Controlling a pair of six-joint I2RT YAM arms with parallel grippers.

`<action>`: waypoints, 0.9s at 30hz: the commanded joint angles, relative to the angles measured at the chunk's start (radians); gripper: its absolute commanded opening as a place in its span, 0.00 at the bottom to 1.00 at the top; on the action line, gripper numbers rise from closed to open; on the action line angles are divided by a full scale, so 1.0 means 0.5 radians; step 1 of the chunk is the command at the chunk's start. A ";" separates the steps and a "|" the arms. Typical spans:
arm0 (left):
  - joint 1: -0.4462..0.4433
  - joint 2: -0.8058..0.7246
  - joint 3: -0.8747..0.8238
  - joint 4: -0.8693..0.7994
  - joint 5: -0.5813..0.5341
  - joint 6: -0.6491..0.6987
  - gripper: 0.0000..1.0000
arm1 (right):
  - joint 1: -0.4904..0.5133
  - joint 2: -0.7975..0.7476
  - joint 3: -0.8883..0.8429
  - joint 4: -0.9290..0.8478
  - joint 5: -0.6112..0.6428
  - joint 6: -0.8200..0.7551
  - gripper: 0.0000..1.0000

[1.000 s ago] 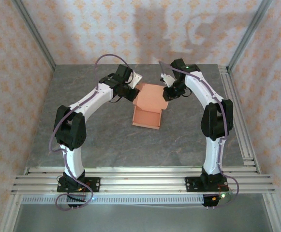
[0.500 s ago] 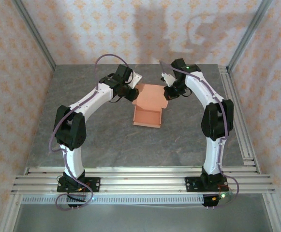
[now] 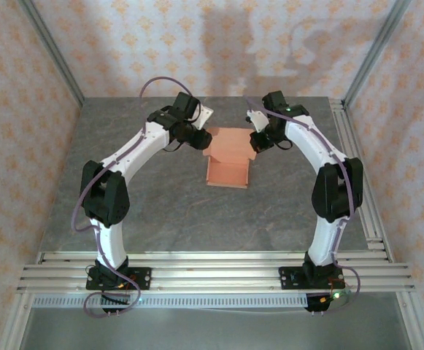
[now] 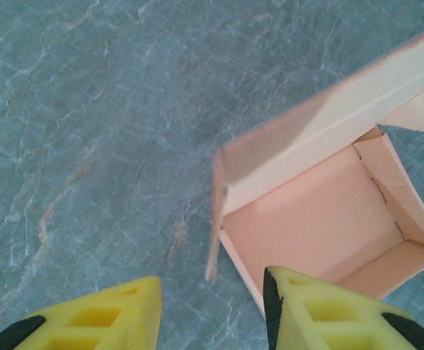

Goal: Fold the paper box

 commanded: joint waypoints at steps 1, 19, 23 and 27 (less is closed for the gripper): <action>-0.006 -0.029 0.097 -0.155 -0.024 0.066 0.42 | -0.003 -0.078 -0.002 0.000 0.005 -0.031 0.00; -0.049 0.194 0.289 -0.314 -0.067 0.325 0.32 | 0.017 -0.042 0.063 -0.157 -0.079 -0.104 0.00; -0.050 0.214 0.301 -0.314 -0.062 0.318 0.30 | 0.022 -0.040 0.075 -0.179 -0.086 -0.114 0.00; -0.051 0.214 0.289 -0.296 -0.081 0.291 0.24 | 0.025 -0.041 0.085 -0.199 -0.102 -0.133 0.00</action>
